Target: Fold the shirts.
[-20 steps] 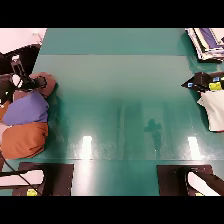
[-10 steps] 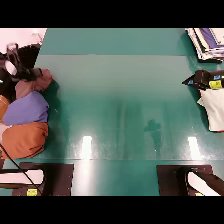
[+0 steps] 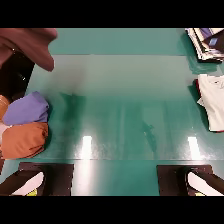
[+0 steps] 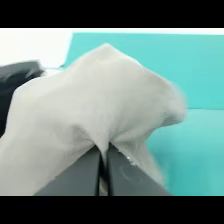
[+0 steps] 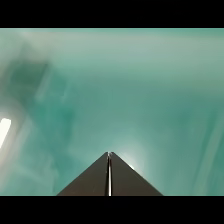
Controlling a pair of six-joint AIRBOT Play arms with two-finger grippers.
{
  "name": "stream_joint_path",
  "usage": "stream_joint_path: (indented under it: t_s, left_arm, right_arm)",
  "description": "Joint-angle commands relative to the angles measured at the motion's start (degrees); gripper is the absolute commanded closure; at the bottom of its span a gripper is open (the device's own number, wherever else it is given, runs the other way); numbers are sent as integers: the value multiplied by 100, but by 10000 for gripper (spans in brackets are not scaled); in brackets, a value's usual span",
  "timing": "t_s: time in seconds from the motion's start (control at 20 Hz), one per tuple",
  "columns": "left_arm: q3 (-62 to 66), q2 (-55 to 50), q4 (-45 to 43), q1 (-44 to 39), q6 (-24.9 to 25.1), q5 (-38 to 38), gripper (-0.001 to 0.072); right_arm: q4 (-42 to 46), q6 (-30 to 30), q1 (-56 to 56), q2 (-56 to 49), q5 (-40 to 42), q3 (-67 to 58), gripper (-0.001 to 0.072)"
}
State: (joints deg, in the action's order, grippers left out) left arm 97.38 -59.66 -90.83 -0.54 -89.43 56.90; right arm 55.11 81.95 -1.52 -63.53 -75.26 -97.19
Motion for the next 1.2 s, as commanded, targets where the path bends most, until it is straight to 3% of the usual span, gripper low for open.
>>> stream_joint_path:
  t_s: [0.0, 0.35, 0.4, 0.45, 0.5, 0.8, 1.15]
  left_arm:
    - [173, 273, 350, -1226, 138, 920, 686]
    - [-308, -1075, 811, -4011, 138, 1340, 679]
    - [-367, -1294, 890, -4205, 140, 1342, 475]
    - [-400, -1506, 911, -4343, 138, 1373, 195]
    - [-407, -1672, 911, -4378, 138, 1412, 157]
    - [-658, -2420, 675, -3628, 140, 1143, 156]
    - [-1032, -3842, 1722, -2260, 323, 728, 157]
  right_arm:
    - [0, -2, -17, -142, 2, -866, 697]
    - [33, -2, -11, 127, 9, -826, 697]
    - [61, -4, -11, 208, 11, -719, 697]
    - [61, -7, -11, 278, 13, -636, 697]
    - [63, -20, -4, 365, 31, -529, 697]
    - [35, -105, 382, 704, -2, -48, 697]
    - [35, -105, 444, 981, -4, 1071, 698]
